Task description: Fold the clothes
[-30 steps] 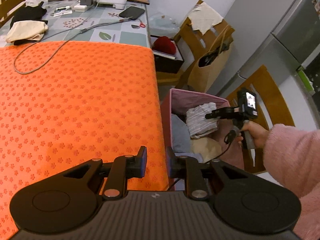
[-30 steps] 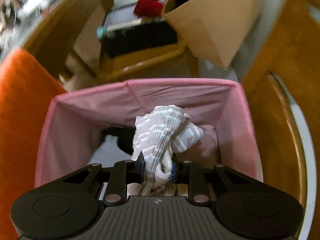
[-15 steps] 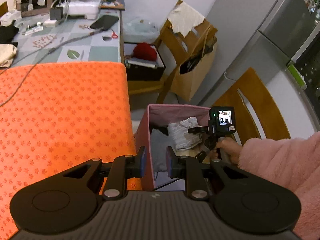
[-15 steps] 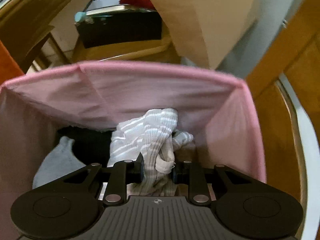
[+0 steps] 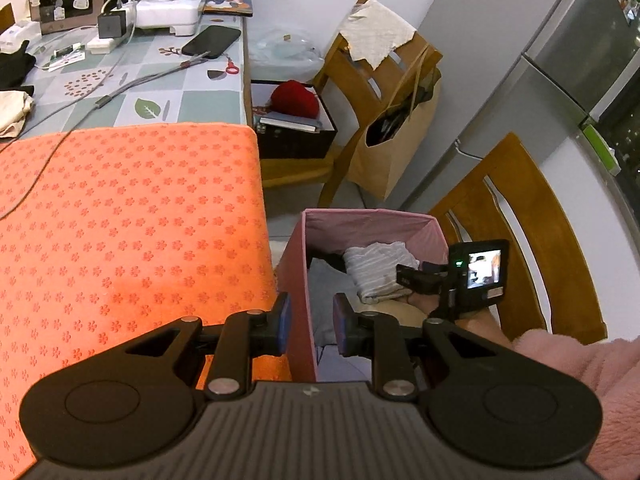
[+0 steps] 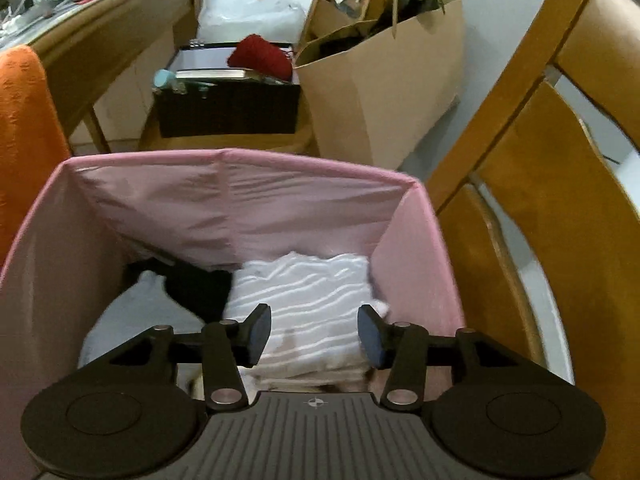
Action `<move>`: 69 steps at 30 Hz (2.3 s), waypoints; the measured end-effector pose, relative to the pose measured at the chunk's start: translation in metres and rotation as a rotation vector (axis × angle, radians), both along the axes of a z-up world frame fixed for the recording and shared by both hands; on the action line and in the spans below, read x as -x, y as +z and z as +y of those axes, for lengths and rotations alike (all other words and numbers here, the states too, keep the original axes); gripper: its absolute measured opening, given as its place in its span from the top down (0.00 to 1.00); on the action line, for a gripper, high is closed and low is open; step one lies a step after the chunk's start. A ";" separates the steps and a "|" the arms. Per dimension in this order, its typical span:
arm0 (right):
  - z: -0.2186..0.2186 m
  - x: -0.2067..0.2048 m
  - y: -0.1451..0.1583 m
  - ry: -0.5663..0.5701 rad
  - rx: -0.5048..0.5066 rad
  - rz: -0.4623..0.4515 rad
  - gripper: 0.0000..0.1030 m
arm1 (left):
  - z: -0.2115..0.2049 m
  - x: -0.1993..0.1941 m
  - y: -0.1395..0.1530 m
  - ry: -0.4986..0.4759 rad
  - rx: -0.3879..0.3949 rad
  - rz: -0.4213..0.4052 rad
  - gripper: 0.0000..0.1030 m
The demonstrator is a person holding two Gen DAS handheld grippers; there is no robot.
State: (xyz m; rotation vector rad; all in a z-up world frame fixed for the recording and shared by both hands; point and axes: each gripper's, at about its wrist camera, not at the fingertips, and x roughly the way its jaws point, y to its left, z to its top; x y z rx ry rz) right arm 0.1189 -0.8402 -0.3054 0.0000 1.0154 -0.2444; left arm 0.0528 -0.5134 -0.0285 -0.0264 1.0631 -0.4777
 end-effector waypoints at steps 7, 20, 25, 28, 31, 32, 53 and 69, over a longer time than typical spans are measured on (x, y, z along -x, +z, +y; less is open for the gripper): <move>-0.015 -0.012 -0.044 -0.121 -0.044 0.076 0.59 | -0.007 0.005 0.004 -0.025 -0.007 -0.009 0.75; -0.022 -0.004 -0.065 -0.199 -0.085 0.080 0.62 | -0.019 0.012 0.004 -0.074 -0.035 -0.013 0.70; -0.023 -0.011 -0.045 -0.191 -0.116 -0.027 0.59 | -0.021 0.013 0.001 -0.074 -0.031 -0.002 0.70; -0.029 -0.028 -0.057 -0.203 -0.134 -0.016 0.59 | -0.024 0.016 -0.003 -0.079 -0.031 0.009 0.70; -0.029 -0.044 -0.080 -0.215 -0.119 0.023 0.58 | -0.026 0.020 -0.006 -0.083 -0.033 0.020 0.70; -0.029 -0.048 -0.086 -0.218 -0.116 0.038 0.55 | -0.026 0.022 -0.006 -0.083 -0.037 0.022 0.70; -0.005 0.004 0.019 -0.160 -0.140 -0.036 0.35 | -0.015 0.041 0.022 -0.059 -0.021 -0.087 0.23; 0.035 0.080 0.123 -0.128 -0.124 -0.099 0.05 | 0.024 0.074 0.033 -0.040 -0.005 -0.142 0.10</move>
